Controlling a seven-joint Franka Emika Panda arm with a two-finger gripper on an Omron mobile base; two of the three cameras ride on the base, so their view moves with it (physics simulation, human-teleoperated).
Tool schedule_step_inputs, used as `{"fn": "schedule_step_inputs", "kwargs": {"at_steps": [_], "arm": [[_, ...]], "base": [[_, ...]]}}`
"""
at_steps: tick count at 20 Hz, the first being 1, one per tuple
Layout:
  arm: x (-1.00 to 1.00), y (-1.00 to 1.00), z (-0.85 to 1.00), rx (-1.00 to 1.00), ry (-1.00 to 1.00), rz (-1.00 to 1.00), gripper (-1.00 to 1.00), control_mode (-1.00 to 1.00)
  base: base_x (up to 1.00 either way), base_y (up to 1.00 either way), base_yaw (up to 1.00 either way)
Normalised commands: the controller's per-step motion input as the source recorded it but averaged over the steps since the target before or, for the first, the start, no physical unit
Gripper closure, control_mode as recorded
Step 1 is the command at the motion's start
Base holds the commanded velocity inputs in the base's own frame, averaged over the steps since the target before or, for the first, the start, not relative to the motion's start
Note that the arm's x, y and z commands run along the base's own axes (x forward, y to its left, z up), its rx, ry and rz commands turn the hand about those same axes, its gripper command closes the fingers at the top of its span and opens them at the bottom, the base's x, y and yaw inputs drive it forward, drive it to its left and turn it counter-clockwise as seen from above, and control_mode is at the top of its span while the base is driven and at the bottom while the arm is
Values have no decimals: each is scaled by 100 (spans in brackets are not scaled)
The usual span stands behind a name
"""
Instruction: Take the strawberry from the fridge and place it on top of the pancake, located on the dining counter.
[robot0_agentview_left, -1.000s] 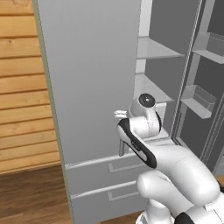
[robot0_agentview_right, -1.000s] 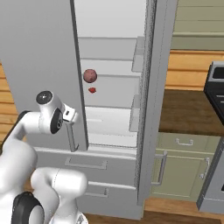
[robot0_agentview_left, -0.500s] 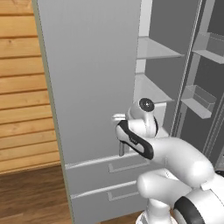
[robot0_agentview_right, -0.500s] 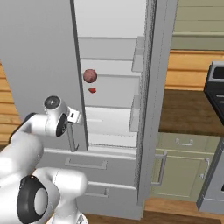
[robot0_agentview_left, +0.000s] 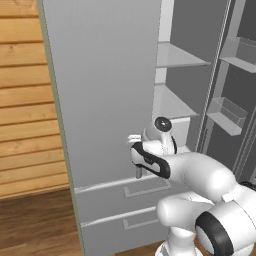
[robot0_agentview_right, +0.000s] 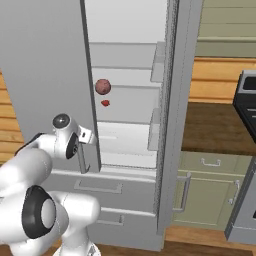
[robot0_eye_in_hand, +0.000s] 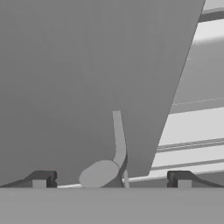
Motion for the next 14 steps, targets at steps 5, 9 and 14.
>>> {"fn": "schedule_step_inputs", "kwargs": {"at_steps": [5, 9, 14], "arm": [[4, 8, -9, 0, 3, 0, 100, -100], [1, 13, -1, 0, 0, 0, 100, -100], [0, 13, 0, -2, -17, 0, 100, -100]], "base": [[0, 0, 0], [0, 0, 0], [0, 0, 0]]}}
